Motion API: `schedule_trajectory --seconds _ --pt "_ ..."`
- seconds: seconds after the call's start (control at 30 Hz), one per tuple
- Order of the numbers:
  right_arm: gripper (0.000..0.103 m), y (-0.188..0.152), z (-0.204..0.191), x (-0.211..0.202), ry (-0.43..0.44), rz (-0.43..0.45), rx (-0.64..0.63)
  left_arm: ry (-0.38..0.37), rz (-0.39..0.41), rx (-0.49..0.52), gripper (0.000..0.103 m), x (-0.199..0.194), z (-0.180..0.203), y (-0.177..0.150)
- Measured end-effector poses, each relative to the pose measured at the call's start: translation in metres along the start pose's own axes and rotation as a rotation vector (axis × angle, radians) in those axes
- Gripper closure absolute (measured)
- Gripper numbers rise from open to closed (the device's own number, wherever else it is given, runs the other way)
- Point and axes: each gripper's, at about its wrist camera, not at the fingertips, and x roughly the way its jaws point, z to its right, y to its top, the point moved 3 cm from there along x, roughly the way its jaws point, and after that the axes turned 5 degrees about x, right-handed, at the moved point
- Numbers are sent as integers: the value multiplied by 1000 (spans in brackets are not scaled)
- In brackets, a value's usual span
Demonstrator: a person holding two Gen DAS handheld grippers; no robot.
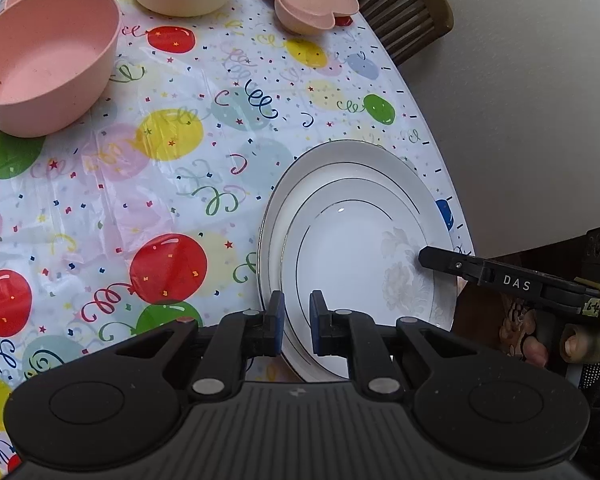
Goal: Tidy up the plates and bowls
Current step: 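Lower the small plate onto the large plate with both grippers, then open both grippers and raise them off the plate stack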
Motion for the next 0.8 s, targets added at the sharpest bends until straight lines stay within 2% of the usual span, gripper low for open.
schedule_trajectory --seconds 0.2,0.3,0.53,0.8 --pt "84 -6 -12 -9 -36 22 -34 25 47 42 91 -16 7 -5" --pt "84 -9 -24 -20 -27 48 -68 38 86 73 91 -28 15 -7" --pt "77 -17 -63 -55 -32 145 -172 66 204 154 90 -63 39 -13" --pt "69 -32 -96 -89 -24 236 -226 96 315 231 90 -98 62 -24"
